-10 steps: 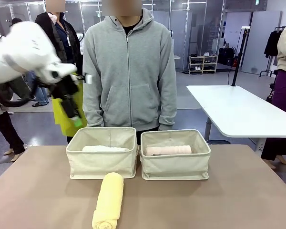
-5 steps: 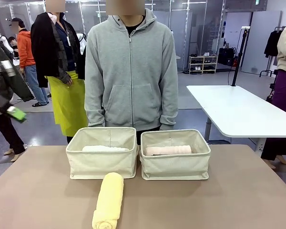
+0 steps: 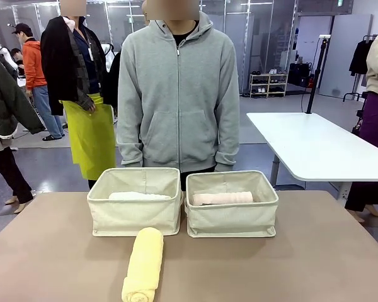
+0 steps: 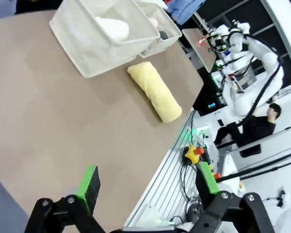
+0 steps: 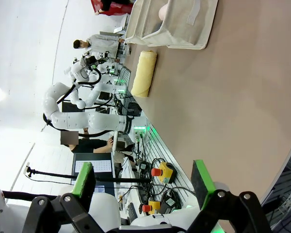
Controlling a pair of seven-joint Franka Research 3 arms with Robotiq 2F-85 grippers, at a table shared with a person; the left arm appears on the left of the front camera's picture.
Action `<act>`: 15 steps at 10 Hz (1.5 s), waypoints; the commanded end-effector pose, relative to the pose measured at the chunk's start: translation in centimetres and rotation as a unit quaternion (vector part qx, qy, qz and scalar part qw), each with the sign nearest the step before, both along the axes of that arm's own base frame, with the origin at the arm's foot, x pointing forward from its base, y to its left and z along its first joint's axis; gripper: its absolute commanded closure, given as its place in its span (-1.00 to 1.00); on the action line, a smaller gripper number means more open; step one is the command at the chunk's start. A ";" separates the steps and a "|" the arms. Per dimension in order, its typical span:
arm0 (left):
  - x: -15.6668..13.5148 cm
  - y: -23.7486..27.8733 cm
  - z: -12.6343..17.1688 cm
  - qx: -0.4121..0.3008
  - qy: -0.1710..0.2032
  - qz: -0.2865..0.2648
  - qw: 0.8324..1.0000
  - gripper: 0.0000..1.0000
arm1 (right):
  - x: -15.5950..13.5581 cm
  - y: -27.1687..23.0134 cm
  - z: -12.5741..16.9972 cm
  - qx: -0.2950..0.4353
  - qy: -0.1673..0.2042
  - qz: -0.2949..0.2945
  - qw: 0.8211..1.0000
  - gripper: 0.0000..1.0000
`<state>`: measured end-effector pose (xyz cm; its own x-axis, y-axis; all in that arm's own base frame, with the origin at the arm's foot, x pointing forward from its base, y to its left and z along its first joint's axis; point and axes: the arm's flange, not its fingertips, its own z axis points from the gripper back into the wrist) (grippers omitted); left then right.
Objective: Divide the towels into two baskets.
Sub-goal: Pick up one hotel-folded towel from the bottom of the table and place it in the Fabric basket indicated by the person.
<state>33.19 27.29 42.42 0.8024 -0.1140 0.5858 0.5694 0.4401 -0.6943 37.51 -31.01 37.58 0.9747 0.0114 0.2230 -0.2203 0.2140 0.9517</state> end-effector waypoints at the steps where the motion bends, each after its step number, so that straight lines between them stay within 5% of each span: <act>1: 1.4 1.1 -1.3 -0.016 -0.005 0.008 1.000 -1.00 | -0.2 0.4 0.2 -0.002 0.001 -0.002 1.000 -1.00; 2: 2.2 1.6 -1.5 -0.019 -0.030 0.009 0.999 -1.00 | -0.2 0.4 0.2 -0.002 0.001 -0.002 1.000 -1.00; 3: -0.2 1.0 -1.9 -0.007 0.005 0.006 1.000 -1.00 | -0.2 0.4 0.2 -0.002 0.001 -0.002 1.000 -1.00; 15: -0.2 1.0 -1.9 -0.007 0.005 0.006 1.000 -1.00 | -0.2 0.4 0.2 -0.002 0.001 -0.002 1.000 -1.00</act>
